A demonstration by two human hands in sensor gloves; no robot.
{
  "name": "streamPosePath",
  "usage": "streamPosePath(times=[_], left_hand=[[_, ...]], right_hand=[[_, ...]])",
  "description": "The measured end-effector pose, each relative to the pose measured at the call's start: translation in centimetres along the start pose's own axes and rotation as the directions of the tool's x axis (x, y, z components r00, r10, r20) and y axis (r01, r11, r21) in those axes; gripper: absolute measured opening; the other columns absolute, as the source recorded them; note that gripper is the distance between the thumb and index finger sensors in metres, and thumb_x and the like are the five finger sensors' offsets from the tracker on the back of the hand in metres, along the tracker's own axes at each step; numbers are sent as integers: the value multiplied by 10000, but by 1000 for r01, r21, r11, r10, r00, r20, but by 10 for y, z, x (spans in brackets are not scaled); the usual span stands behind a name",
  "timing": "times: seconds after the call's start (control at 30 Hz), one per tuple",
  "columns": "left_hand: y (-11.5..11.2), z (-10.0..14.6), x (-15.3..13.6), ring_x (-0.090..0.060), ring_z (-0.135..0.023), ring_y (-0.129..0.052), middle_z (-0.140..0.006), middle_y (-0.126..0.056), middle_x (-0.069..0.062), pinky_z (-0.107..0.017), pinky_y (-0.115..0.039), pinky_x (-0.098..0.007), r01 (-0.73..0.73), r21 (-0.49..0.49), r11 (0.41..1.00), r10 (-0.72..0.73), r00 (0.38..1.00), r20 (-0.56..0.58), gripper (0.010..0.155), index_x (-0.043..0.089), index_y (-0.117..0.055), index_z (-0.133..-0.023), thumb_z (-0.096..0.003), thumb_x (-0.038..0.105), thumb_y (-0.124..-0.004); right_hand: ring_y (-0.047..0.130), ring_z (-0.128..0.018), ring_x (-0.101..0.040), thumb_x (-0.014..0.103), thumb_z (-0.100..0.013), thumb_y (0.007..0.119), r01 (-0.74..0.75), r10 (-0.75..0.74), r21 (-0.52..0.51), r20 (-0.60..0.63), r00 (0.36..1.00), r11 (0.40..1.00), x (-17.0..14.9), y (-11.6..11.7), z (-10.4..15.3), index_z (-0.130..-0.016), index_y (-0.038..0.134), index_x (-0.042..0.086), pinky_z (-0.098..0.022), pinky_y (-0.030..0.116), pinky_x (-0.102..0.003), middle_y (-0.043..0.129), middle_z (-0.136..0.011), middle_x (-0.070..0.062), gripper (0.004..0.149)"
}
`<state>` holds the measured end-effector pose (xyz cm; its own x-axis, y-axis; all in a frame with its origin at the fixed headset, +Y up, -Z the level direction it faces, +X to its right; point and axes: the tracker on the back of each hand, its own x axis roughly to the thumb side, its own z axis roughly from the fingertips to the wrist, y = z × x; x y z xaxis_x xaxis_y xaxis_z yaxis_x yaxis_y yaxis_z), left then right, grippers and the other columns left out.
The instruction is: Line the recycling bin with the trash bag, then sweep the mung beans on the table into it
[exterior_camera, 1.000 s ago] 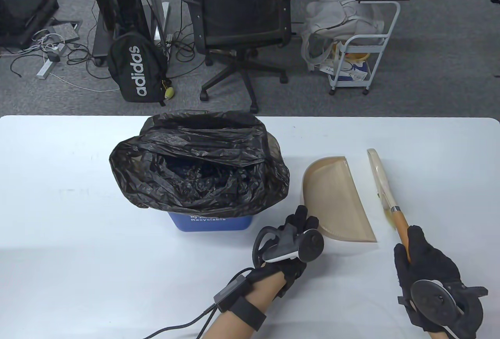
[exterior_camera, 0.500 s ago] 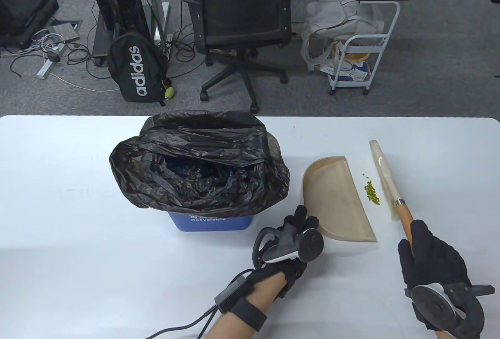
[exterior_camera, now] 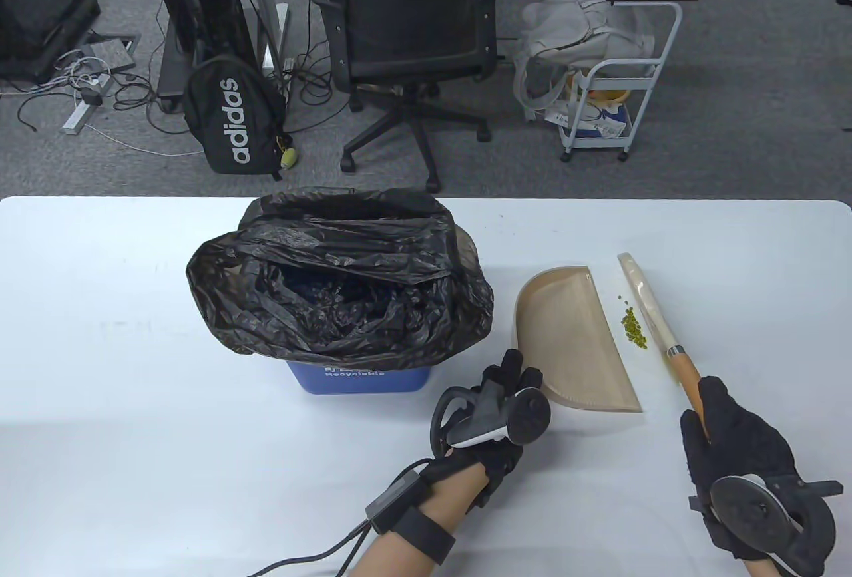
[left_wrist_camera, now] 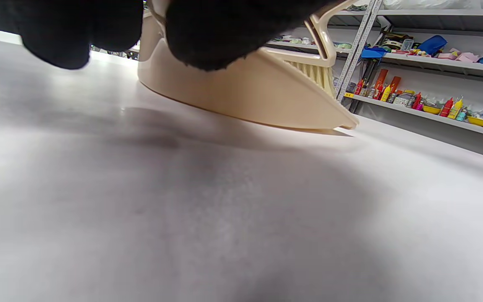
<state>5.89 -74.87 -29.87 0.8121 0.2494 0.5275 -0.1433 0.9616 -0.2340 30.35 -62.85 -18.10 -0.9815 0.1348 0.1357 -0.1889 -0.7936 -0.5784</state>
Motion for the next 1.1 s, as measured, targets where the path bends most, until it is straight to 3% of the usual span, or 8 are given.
streamPosePath(times=[0.3, 0.6, 0.73, 1.1], left_hand=[[0, 0, 0, -742, -969, -571, -1172, -276, -364, -604, -702, -797, -6, 3, 1000, 6, 1000, -5, 744, 16, -472, -1128, -466, -5, -812], [0, 0, -1, -745, -971, -565, -1174, -275, -359, -582, -711, -816, -7, 2, 1000, 7, 1000, -9, 745, 20, -471, -1129, -467, -4, -812], [0, 0, -1, -744, -971, -565, -1175, -276, -358, -579, -712, -818, -7, 0, 1000, 7, 1000, -10, 746, 22, -470, -1130, -467, -4, -812], [0, 0, 0, -748, -969, -565, -1176, -274, -356, -579, -710, -819, -4, -2, 1000, 4, 1000, -14, 747, 25, -469, -1131, -468, -4, -812]], right_hand=[[1093, -497, -451, 305, -454, 843, 73, -72, -13, 49, 996, 997, 10, -11, 4, -880, 861, -74, -377, 881, -605, 1028, -638, -299, 571], [1088, -510, -454, 301, -453, 845, -15, 20, -54, 88, 996, 998, 14, -21, 3, -882, 863, -70, -383, 877, -608, 1025, -648, -297, 567], [1087, -510, -458, 302, -450, 847, -69, 70, -14, 87, 994, 998, 11, -15, 2, -880, 867, -69, -385, 876, -610, 1026, -647, -297, 568], [1075, -546, -466, 291, -446, 843, 34, -38, 27, 163, 986, 999, 8, -19, -1, -899, 856, -50, -412, 865, -617, 1013, -682, -298, 567]])
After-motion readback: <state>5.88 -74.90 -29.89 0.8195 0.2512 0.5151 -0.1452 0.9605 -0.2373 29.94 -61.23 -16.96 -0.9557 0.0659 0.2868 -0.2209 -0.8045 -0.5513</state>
